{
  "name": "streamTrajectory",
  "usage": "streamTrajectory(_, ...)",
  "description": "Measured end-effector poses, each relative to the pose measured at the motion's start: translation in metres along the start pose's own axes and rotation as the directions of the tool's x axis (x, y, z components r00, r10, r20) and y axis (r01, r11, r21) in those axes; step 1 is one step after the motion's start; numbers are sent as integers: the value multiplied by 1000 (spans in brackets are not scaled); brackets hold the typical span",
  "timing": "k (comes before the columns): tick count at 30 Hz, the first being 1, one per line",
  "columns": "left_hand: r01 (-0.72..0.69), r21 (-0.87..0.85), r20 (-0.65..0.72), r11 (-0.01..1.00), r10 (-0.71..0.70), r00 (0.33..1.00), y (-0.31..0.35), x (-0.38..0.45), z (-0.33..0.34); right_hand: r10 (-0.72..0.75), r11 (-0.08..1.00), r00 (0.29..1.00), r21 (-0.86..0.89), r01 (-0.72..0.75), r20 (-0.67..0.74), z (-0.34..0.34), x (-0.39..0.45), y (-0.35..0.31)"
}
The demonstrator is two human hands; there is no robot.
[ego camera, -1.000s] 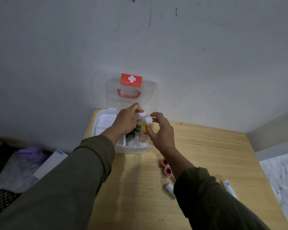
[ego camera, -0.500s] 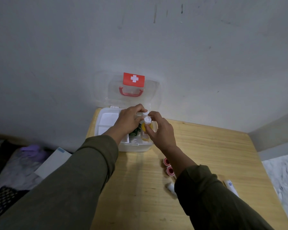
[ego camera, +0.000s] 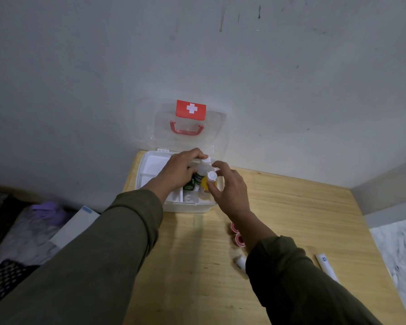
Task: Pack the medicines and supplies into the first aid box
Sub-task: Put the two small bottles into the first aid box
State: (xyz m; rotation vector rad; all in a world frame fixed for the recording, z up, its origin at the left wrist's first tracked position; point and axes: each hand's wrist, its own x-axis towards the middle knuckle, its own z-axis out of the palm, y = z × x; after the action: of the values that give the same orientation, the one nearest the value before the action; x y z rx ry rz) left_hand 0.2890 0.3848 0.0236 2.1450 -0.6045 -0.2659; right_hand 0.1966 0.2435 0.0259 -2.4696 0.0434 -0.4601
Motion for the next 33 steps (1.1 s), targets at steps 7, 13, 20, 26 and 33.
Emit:
streamTrajectory(7, 3, 97, 29, 995, -6, 1000, 1, -5, -6, 130, 991, 990, -35, -132, -47, 4, -1, 6)
streamTrajectory(13, 32, 143, 74, 989, -43, 996, 0, -9, -9, 141, 990, 990, -25, -142, -26, 4, 0, 2)
streamTrajectory(20, 26, 157, 42, 987, -33, 999, -2, -16, -10, 152, 987, 988, -53, -151, 23, -5, -2, 3)
streamTrajectory(26, -5, 100, -84, 995, 14, 996, 16, -23, -12, 136, 986, 989, -92, -141, -60, -17, -9, 2)
streamTrajectory(33, -115, 136, -164, 984, 137, 977, 61, -13, 2, 221, 956, 962, -158, -246, -160, -56, -42, 27)
